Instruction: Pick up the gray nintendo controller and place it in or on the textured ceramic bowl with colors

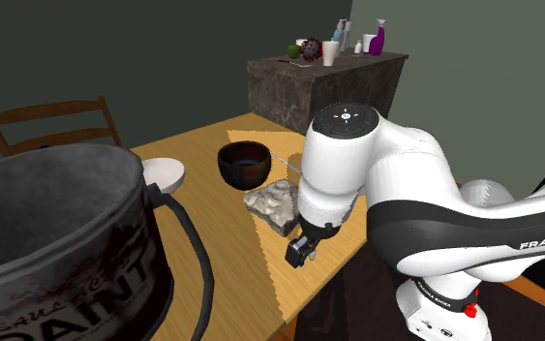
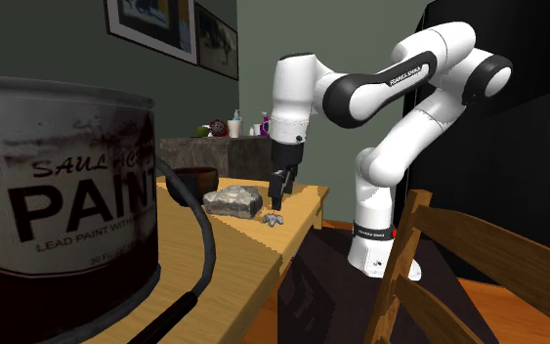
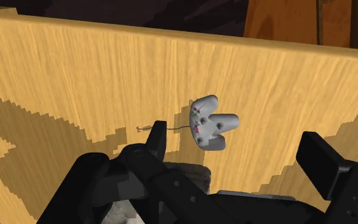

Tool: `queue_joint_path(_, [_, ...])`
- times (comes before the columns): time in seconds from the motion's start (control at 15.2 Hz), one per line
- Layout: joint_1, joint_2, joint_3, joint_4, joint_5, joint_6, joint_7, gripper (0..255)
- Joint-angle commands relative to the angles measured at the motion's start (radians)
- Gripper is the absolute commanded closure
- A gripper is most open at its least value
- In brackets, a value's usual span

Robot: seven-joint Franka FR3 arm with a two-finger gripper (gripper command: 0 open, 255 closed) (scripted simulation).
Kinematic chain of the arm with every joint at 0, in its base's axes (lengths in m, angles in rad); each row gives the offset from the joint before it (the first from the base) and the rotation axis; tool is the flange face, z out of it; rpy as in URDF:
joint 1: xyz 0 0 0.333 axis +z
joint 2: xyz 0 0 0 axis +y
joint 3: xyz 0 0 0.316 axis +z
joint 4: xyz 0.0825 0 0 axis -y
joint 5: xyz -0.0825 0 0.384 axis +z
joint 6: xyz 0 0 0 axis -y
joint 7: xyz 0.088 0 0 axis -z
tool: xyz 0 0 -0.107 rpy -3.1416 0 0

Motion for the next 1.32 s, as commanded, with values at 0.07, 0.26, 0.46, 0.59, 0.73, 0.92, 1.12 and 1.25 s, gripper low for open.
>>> queue_joint_path(0.07, [-0.004,0.016,0.017,-0.029,0.007,0.046,0.004,0])
queue_joint_path(0.26, [-0.009,0.032,0.031,-0.054,0.011,0.087,0.005,0])
queue_joint_path(0.46, [-0.009,0.032,0.031,-0.054,0.011,0.087,0.005,0])
queue_joint_path(0.59, [-0.009,0.032,0.031,-0.054,0.011,0.087,0.005,0])
queue_joint_path(0.73, [-0.009,0.032,0.031,-0.054,0.011,0.086,0.005,0])
queue_joint_path(0.92, [-0.009,0.032,0.031,-0.054,0.011,0.086,0.005,255])
queue_joint_path(1.12, [-0.009,0.032,0.031,-0.054,0.011,0.086,0.005,255])
queue_joint_path(1.25, [-0.009,0.032,0.031,-0.054,0.011,0.086,0.005,255])
